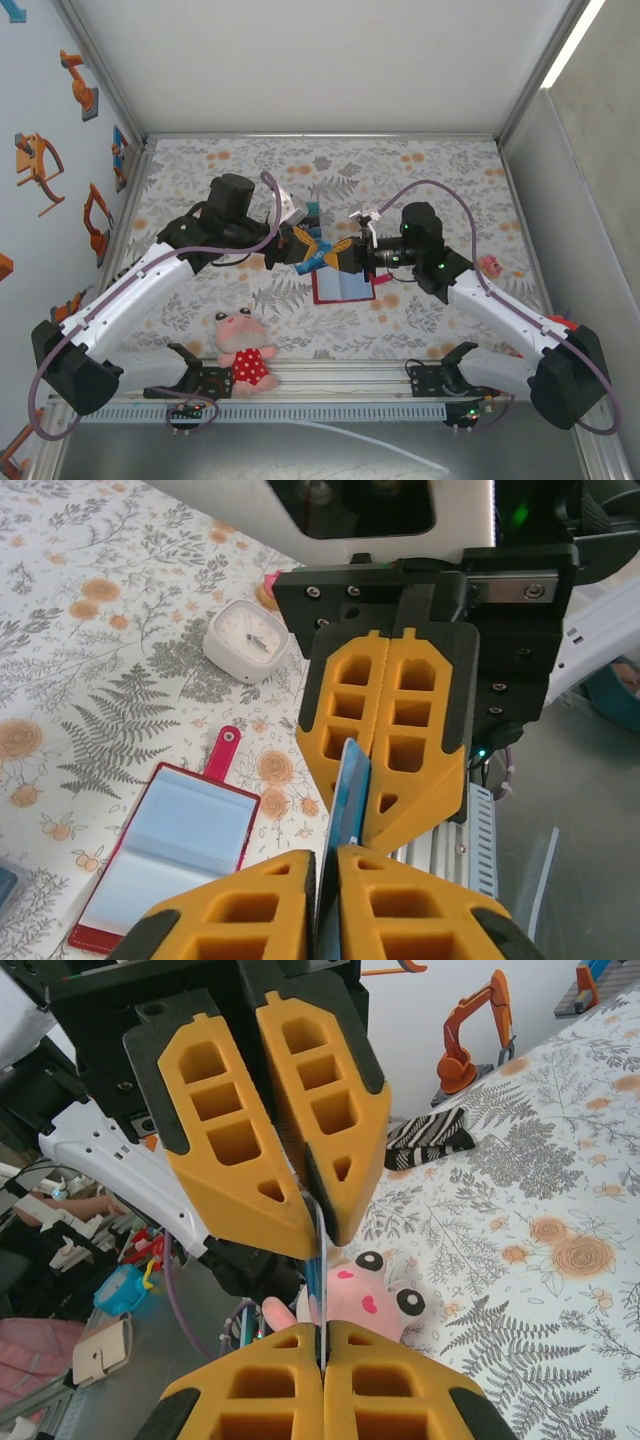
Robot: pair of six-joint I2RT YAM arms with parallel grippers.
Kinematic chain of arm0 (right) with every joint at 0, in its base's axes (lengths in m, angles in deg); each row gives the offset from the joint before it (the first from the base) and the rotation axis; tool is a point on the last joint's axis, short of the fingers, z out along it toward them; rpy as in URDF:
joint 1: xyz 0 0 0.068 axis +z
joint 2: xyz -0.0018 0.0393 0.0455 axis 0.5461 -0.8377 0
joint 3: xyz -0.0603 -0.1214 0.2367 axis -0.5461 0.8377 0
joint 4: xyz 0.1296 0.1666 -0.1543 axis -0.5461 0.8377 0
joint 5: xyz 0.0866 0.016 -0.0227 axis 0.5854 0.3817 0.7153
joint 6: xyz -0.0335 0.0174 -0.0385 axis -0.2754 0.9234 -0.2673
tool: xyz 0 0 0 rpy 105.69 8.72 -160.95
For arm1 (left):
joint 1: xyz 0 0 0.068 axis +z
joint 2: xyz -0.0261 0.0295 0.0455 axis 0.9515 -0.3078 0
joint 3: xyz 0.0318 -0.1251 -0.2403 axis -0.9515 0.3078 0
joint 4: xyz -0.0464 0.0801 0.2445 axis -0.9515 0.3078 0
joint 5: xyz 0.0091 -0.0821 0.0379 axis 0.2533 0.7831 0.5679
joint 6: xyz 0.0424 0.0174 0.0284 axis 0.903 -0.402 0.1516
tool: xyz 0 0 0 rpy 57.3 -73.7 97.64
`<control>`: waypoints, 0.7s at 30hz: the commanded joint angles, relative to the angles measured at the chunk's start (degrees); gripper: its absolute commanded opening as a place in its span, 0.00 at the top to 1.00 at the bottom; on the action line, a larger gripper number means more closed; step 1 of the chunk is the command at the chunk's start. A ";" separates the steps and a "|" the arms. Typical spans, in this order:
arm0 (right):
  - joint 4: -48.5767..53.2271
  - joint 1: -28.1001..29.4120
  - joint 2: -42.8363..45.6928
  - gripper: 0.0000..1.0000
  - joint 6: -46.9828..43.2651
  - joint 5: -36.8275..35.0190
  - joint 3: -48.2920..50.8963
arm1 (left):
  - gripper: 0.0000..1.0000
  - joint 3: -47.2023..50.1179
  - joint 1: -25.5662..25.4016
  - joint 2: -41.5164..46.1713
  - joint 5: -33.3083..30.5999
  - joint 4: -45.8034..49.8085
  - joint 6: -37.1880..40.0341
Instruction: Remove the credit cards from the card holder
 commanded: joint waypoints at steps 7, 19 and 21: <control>2.38 0.20 1.82 0.91 -2.47 -4.47 -2.56 | 1.00 1.00 0.75 0.24 -0.39 1.00 5.99; 13.94 0.11 7.60 0.50 -7.34 -20.80 -4.08 | 1.00 1.92 3.28 -2.80 -8.44 -3.15 18.56; 14.99 0.13 8.31 0.49 -7.38 -23.28 -4.10 | 1.00 0.80 4.10 -5.12 -8.40 -2.81 22.42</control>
